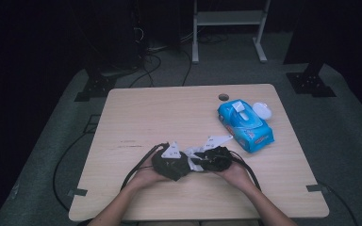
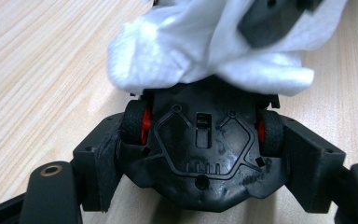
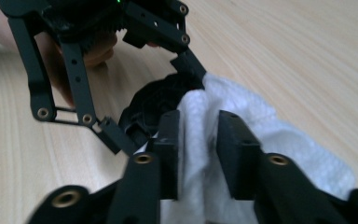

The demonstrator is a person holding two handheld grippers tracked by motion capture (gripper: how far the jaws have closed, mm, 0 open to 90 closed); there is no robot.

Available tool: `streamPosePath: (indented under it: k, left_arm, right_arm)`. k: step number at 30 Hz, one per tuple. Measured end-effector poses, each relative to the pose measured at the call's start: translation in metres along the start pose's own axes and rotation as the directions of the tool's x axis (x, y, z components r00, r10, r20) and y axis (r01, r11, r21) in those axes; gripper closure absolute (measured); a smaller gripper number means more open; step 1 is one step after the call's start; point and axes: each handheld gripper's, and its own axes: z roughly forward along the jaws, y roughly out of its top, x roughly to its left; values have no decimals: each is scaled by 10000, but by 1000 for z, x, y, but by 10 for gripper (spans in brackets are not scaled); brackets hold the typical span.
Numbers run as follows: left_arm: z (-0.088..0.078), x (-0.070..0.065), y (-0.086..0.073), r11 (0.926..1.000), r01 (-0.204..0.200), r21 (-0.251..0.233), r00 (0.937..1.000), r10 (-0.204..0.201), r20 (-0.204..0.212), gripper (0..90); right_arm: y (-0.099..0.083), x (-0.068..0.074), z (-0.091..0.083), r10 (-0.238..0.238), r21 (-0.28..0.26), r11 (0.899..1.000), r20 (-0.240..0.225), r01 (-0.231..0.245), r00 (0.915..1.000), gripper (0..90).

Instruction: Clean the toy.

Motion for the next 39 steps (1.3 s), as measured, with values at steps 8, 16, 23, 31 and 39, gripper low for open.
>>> streamPosePath:
  k: [8,16,23,31,39]
  left_arm:
    - [0,-1,0,10000,-58,37,10000,58,-37,235]
    - [1,0,2,10000,22,-53,10000,-22,33,235]
    - [4,-1,5,10000,-65,-43,10000,65,-38,235]
    - [2,1,1,10000,54,-84,10000,-54,-29,233]
    - [3,1,-2,9995,188,265,9997,-192,127,229]
  right_arm:
    - [2,1,17,-238,128,9997,516,231,9984,752]
    - [-10,-8,2,729,62,9973,545,-733,9959,834]
    - [5,17,25,191,-115,9997,-544,-198,9983,833]
    - [-5,-5,11,395,-36,9992,362,-394,9986,832]
    - [-12,-9,6,761,-284,9968,387,-750,9964,831]
